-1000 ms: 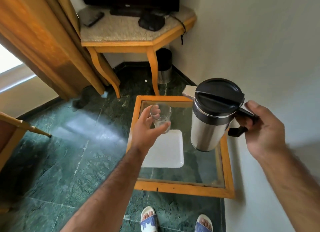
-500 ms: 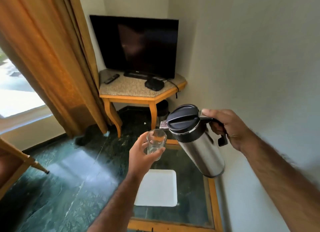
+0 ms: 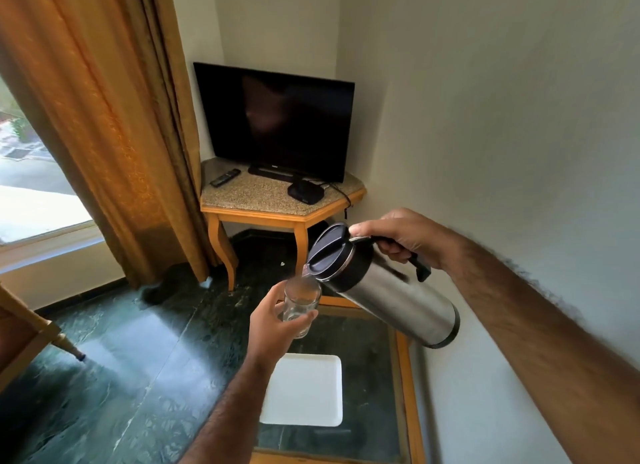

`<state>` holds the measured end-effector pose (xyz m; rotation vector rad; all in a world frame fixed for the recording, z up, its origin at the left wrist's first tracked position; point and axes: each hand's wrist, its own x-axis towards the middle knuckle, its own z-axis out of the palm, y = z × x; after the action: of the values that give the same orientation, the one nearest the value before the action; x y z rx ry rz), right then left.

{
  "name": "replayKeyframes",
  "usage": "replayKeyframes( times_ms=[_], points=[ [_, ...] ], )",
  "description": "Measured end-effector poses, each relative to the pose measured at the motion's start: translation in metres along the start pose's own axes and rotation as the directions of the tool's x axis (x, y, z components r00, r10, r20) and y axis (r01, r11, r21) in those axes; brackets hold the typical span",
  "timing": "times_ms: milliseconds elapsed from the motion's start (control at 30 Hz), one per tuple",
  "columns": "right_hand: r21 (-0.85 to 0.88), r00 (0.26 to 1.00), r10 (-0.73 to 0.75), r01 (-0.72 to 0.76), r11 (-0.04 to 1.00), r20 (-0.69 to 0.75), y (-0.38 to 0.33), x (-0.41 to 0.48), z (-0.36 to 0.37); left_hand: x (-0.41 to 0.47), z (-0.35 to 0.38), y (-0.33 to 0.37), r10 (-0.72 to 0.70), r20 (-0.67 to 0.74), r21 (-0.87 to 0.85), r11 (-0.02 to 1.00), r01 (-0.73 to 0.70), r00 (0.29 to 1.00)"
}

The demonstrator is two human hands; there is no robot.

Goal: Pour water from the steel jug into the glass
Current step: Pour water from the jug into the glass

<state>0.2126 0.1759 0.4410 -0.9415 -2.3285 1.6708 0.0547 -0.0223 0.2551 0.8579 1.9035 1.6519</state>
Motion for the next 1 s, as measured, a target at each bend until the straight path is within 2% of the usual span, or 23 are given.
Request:
replayKeyframes(
  times_ms=[400,667,1000],
  points=[
    [-0.192,0.978,0.183,-0.161,0.968,0.103,-0.038,0.002,0.013,-0.01,-0.001,0.007,-0.015,0.003,-0.062,0.998,0.016,1.0],
    [-0.23,0.978,0.184,-0.159,0.96,0.093,-0.057,0.003,0.019,-0.014,-0.002,0.009,-0.024,-0.003,-0.062,0.998,0.024,1.0],
    [-0.374,0.968,0.234,-0.183,0.909,0.095,-0.076,0.02,0.028,-0.017,-0.007,0.008,0.002,-0.011,-0.013,1.0,-0.003,1.0]
  ],
)
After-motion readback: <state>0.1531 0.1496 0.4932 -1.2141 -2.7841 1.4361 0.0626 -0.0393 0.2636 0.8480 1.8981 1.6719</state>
